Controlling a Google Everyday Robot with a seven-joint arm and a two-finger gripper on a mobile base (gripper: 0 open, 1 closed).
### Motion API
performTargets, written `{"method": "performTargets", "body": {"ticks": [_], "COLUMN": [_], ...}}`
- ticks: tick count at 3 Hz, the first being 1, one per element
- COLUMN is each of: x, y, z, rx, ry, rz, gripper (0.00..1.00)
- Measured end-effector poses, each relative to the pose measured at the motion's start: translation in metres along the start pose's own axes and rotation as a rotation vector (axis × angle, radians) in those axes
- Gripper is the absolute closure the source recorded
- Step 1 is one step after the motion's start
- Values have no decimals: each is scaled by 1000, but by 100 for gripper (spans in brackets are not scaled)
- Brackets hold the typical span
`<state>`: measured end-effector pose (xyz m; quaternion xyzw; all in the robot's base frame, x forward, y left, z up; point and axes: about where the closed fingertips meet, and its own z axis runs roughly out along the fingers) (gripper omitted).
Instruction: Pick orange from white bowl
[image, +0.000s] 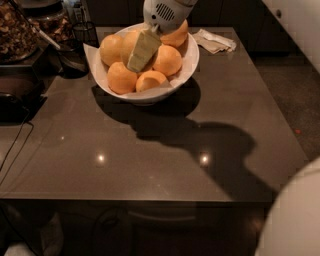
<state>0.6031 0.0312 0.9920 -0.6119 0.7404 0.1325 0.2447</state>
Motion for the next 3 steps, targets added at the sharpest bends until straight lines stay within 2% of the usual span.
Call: {"method": "performTargets", "body": {"ticks": [2, 3], "x": [16, 24], "y": [55, 75], "z": [-22, -25], "rx": [63, 105], "ry": [-22, -18], "rz": [112, 174], "gripper": [100, 100]}}
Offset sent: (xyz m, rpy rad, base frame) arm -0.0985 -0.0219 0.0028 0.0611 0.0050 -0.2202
